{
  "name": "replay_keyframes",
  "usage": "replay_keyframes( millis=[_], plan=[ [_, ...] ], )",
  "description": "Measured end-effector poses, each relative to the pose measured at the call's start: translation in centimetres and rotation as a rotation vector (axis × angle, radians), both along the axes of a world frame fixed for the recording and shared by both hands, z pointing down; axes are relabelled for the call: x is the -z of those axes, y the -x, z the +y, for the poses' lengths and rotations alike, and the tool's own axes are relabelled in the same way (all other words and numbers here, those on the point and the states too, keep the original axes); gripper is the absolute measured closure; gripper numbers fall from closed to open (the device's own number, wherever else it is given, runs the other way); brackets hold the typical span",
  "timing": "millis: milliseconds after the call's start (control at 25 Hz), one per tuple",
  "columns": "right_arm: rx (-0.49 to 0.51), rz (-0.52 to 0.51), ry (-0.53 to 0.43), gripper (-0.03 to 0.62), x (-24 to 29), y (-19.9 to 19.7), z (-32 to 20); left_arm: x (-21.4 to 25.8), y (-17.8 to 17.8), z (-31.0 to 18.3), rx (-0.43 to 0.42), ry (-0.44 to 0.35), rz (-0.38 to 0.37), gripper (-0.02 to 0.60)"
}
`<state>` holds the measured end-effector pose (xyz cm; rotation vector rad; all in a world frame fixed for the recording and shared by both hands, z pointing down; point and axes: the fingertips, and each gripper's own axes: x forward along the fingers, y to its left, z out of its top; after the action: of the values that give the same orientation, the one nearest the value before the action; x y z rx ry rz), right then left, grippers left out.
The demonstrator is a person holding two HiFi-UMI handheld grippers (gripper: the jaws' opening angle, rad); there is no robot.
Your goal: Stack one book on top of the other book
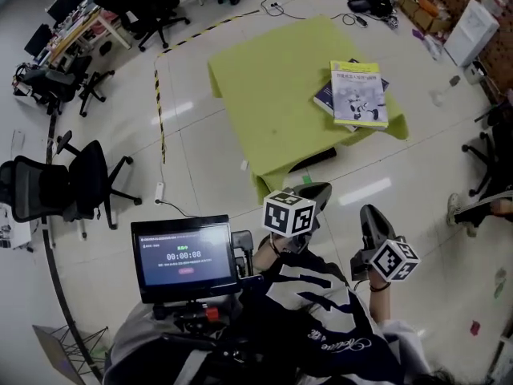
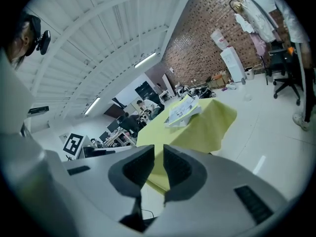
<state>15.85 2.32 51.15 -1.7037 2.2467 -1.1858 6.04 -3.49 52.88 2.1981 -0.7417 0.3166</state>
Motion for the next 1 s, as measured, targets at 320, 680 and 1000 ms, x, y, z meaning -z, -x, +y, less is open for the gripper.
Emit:
replay_keyframes(
  millis=[320, 680, 1000],
  plan=[
    [0.015, -0.004, 0.006, 0.559, 0.4, -3.6, 10.6, 0.7, -4.2, 12.1, -0.028, 0.015, -0.014, 0.577],
    [0.138, -0.052, -0.006, 0.559, 0.3, -0.4, 14.8, 2.0, -2.7, 17.1, 0.021, -0.015, -0.068, 0.577],
    [0.214, -0.042, -0.027, 0.559, 0.8, 3.6, 16.3, 3.0, -0.1, 18.3, 0.058, -0.039, -0.066, 0.577]
  ],
)
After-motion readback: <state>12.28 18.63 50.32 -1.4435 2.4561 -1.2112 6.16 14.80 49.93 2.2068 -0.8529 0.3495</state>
